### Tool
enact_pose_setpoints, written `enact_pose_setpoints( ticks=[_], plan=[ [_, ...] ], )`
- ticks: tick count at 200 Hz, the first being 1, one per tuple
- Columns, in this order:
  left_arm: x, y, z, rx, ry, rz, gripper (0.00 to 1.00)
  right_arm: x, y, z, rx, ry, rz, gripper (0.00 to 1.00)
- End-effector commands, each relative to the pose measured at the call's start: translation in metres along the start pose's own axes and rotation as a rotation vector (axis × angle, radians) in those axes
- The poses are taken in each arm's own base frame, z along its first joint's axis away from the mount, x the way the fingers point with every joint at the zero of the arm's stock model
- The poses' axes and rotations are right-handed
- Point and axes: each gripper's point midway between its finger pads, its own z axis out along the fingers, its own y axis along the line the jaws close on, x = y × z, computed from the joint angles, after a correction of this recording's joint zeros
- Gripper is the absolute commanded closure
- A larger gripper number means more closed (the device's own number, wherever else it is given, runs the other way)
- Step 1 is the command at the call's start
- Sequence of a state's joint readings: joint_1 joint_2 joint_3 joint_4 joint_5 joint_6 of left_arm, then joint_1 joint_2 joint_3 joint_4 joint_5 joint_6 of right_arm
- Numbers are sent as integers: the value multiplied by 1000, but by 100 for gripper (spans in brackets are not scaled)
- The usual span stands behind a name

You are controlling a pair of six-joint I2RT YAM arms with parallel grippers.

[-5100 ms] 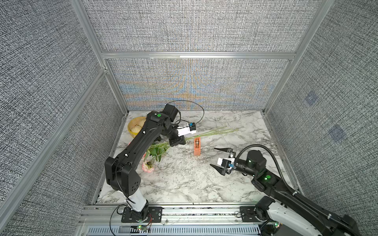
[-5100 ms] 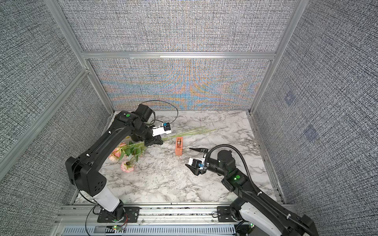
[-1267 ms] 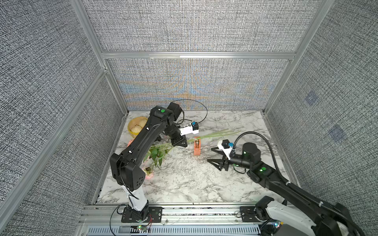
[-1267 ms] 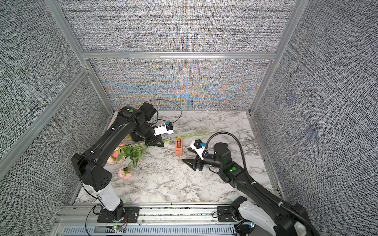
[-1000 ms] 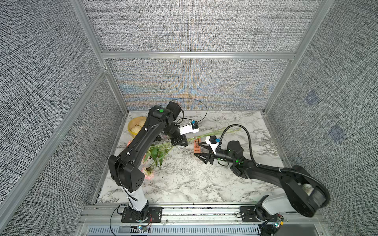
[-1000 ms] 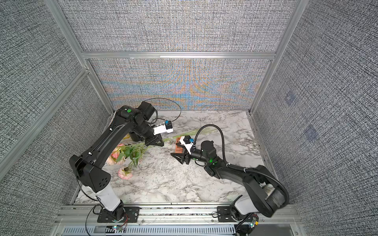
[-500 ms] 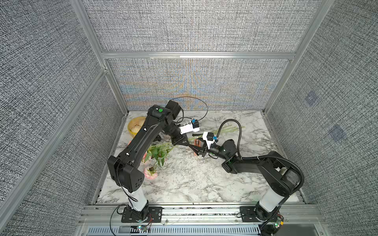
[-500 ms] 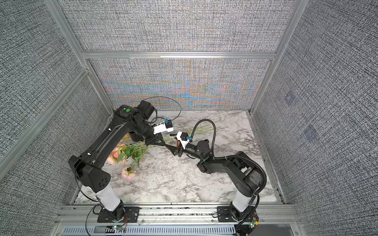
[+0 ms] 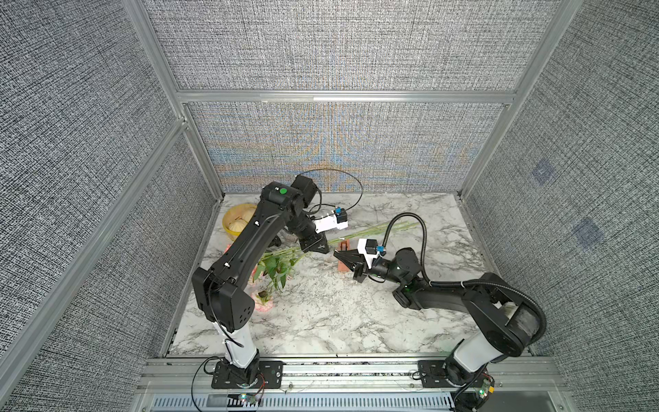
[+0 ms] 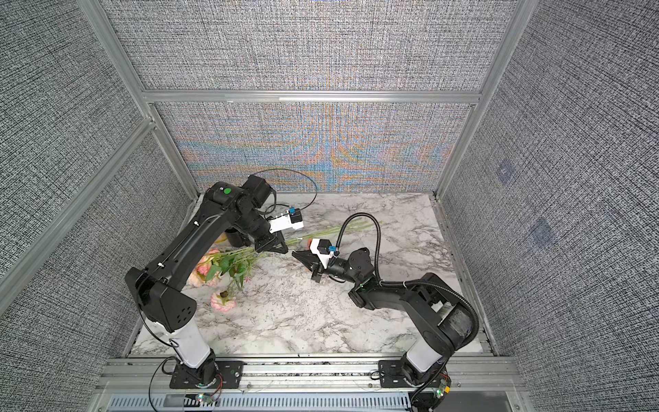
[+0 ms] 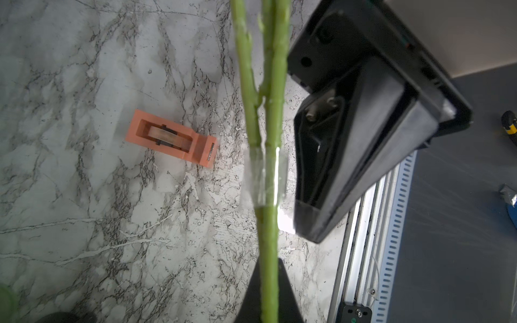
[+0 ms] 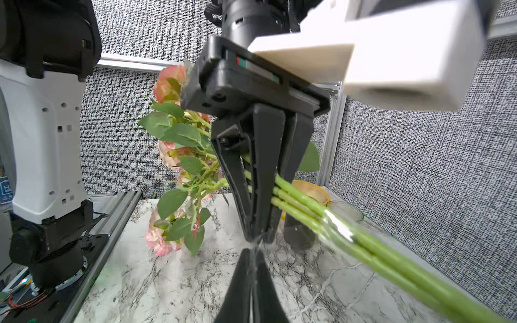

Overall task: Wrap bouquets with tape
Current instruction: Wrap the tape around the bouquet.

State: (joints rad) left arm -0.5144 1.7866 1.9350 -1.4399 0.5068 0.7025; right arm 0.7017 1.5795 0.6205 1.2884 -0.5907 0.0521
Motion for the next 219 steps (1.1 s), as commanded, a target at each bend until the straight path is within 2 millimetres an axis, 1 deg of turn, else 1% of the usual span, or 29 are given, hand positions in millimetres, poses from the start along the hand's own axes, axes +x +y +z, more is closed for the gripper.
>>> enact_pose_setpoints(
  ticks=[1, 10, 42, 61, 70, 82, 88, 110, 125, 157, 186, 219],
  plan=[
    [7, 3, 2, -16, 33, -27, 100, -4, 9, -1, -35, 14, -16, 98],
    [8, 4, 3, -18, 36, -28, 100, -6, 10, -1, -35, 19, -17, 100],
    [12, 6, 7, -20, 52, -37, 100, -17, 11, -1, -30, 30, -12, 100],
    [14, 3, 10, -4, 60, -36, 100, -19, 5, 2, 1, 53, -7, 100],
    [15, 2, 11, -3, 68, -35, 100, -19, 0, 4, 24, 65, -3, 99],
    [18, 1, 12, -3, 78, -34, 100, -19, -5, 5, 46, 83, 1, 94],
    [18, 0, 13, 1, 80, -33, 100, -20, -7, 6, 58, 95, 2, 93],
    [22, -2, 15, 13, 94, -32, 100, -16, -19, 6, 123, 136, 15, 90],
    [23, -4, 17, 23, 106, -35, 100, -14, -22, 6, 139, 162, 13, 87],
    [26, -7, 19, 47, 116, -37, 100, -6, -38, 0, 236, 241, 20, 73],
    [25, -12, 19, 73, 109, -33, 100, 3, -43, -5, 263, 341, -10, 73],
    [28, -16, 19, 96, 124, -36, 100, 10, -57, -18, 348, 455, -64, 73]
  ],
)
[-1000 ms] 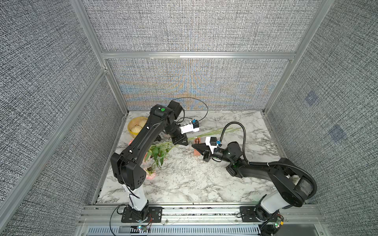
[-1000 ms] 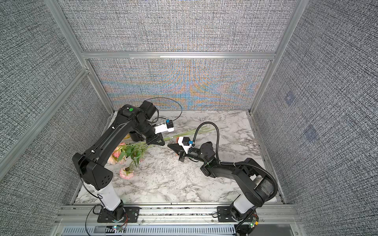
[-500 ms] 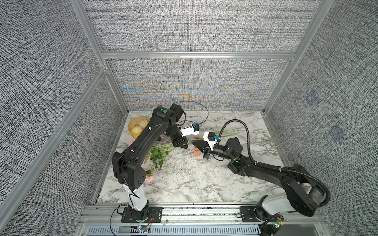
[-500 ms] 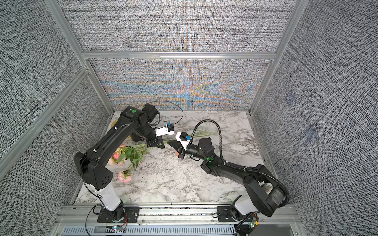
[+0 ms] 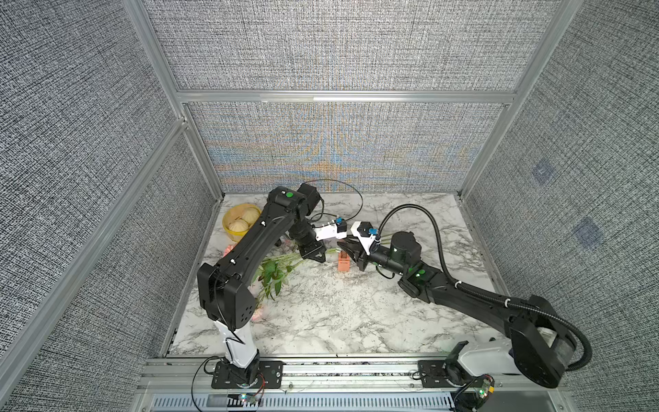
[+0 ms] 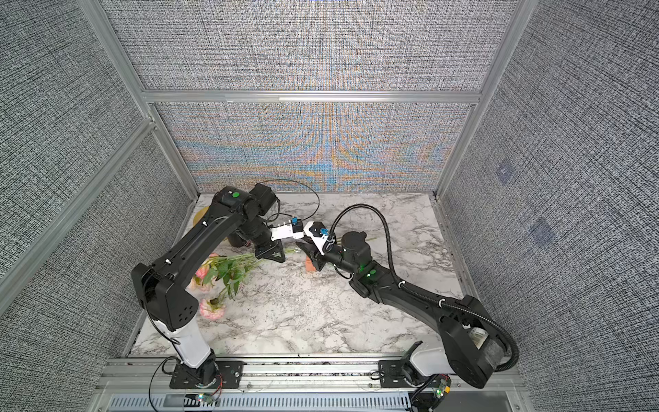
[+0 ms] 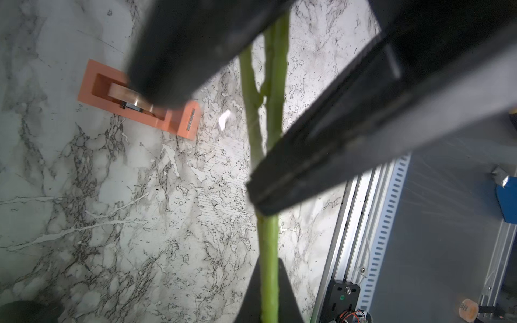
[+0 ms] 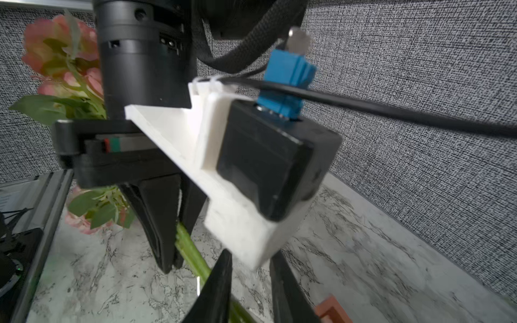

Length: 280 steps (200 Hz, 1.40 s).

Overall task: Wrap bouquets with tape
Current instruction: Wrap the tape around the bouquet.

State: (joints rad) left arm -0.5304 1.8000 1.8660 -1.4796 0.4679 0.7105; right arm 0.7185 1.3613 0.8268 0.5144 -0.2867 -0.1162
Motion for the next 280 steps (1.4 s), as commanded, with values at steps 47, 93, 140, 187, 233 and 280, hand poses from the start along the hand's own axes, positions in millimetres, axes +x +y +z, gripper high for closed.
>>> enact_pose_setpoints(
  ticks=[47, 93, 140, 187, 233, 280],
  plan=[
    [5, -17, 1, 86, 17, 7, 100, 36, -39, -11, 188, 281, -135, 72],
    [8, -21, 3, 114, 34, 6, 100, 44, -65, -25, 234, 368, -171, 68],
    [5, -24, 2, 133, 15, 17, 100, 24, -72, -66, 228, 383, -279, 66],
    [2, -22, 4, 138, 15, -1, 100, 0, 15, -106, -112, 168, -479, 60],
    [-1, -21, 3, 143, 5, -14, 100, -6, 69, -81, -319, 54, -549, 56],
    [2, -23, 2, 140, 15, -14, 100, -2, 38, -36, -198, 162, -595, 57]
  ],
)
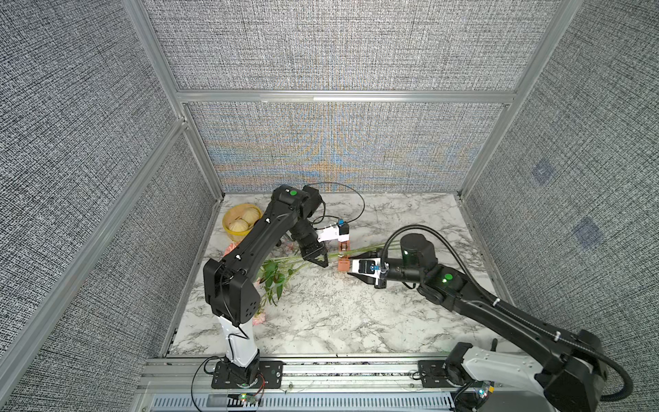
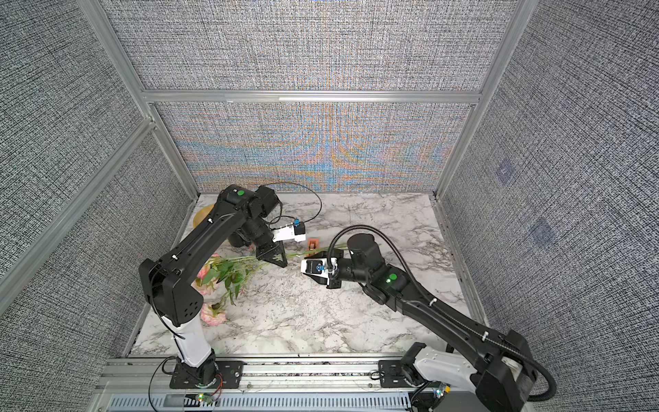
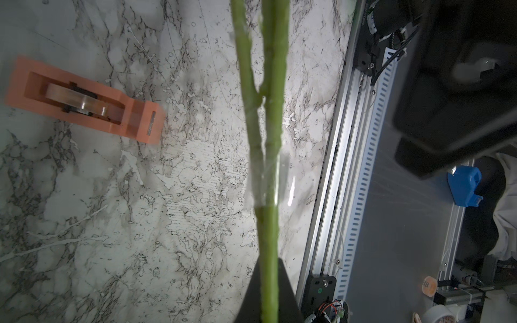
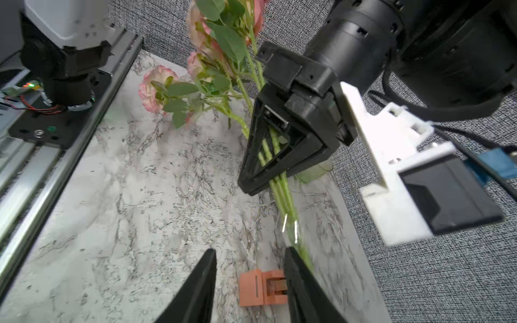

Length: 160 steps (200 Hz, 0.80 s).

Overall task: Wrap bouquets with tape
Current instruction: Wrap the tape around the bouquet.

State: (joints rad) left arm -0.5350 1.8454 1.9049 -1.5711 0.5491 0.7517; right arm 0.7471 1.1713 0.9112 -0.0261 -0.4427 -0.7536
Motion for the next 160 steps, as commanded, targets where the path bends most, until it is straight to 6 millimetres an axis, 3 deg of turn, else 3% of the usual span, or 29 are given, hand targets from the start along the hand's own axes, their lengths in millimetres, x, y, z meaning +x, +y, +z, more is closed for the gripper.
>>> enact_pose_setpoints(
  ticks=[1, 41, 44, 55, 96, 118, 146, 160],
  plan=[
    [3, -6, -1, 21, 7, -12, 100, 1, -21, 8, 74, 37, -42, 57],
    [0, -5, -2, 27, 3, -7, 100, 28, -17, 24, 37, 143, -56, 57],
    [0, -6, -1, 29, 5, -7, 100, 21, -25, 24, 52, 135, -66, 57],
    [-1, -5, -2, 29, 4, -6, 100, 25, -28, 27, 56, 160, -65, 57],
    [-3, -5, -2, 28, -4, 1, 100, 45, -25, 35, 28, 243, -63, 57],
    [-3, -5, -2, 30, -4, 2, 100, 46, -21, 34, 8, 252, -52, 57],
    [1, -5, 1, 38, 19, -9, 100, 33, -23, 24, 20, 206, -21, 57],
    [0, -5, 0, 33, 10, -4, 100, 33, -18, 24, -7, 199, -18, 63]
  ],
)
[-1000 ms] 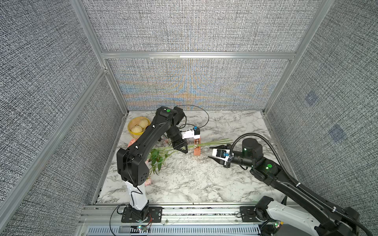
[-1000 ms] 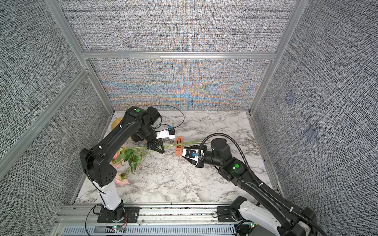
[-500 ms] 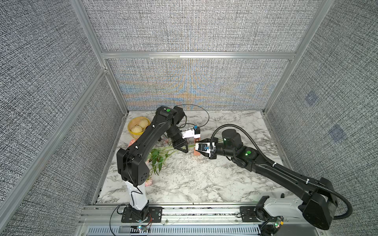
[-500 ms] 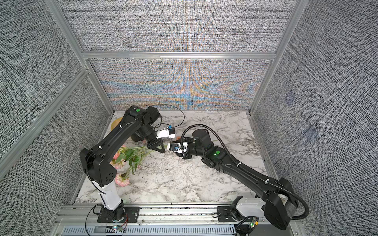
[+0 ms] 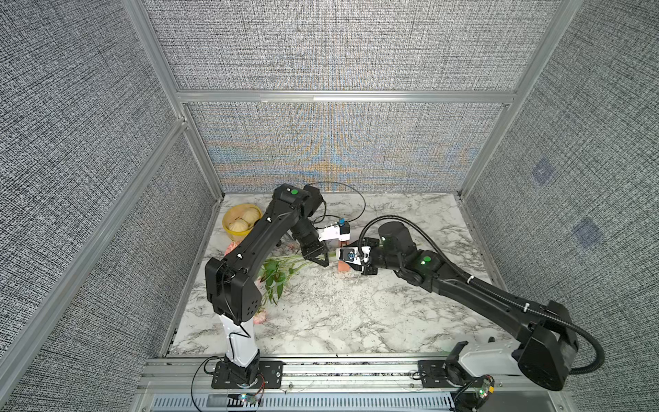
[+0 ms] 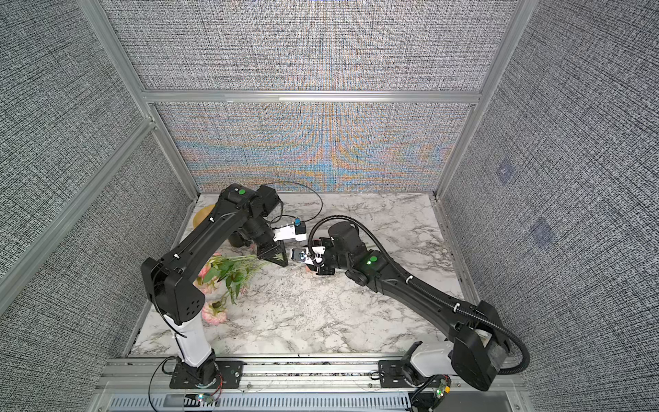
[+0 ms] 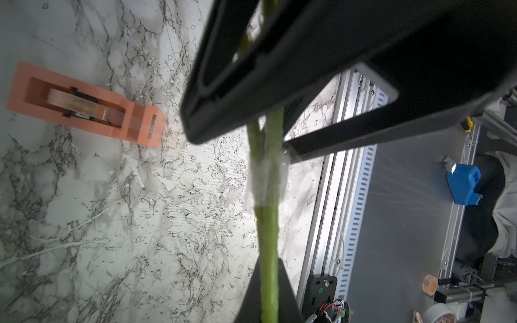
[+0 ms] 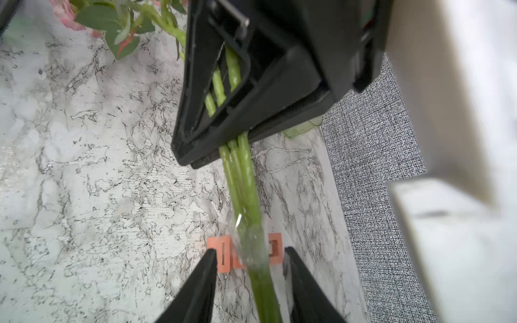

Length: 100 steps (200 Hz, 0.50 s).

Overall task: Wrap bouquets with tape
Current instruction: Wrap the tape around the bouquet.

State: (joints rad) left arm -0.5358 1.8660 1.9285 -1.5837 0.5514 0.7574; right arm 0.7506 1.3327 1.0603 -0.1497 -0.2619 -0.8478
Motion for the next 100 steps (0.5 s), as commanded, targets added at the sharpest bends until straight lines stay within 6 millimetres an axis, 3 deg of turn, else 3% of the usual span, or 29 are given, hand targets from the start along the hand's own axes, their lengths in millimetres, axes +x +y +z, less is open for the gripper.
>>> enact_pose_setpoints(
  ticks=[1, 18, 37, 68, 100],
  plan=[
    [2, -6, 0, 25, 5, -7, 100, -3, 8, -3, -44, -20, 26, 64],
    [0, -4, -1, 13, -3, -7, 100, -3, 17, 0, -90, -29, 38, 72],
    [0, -2, -1, 7, -1, -12, 100, -2, 24, 1, -126, -33, 48, 72],
    [2, -5, -2, 9, -1, -8, 100, 11, 17, 2, -87, 29, 47, 52],
    [7, -7, 1, 18, 15, -9, 100, 22, -1, -14, -44, 50, 100, 42]
  ],
)
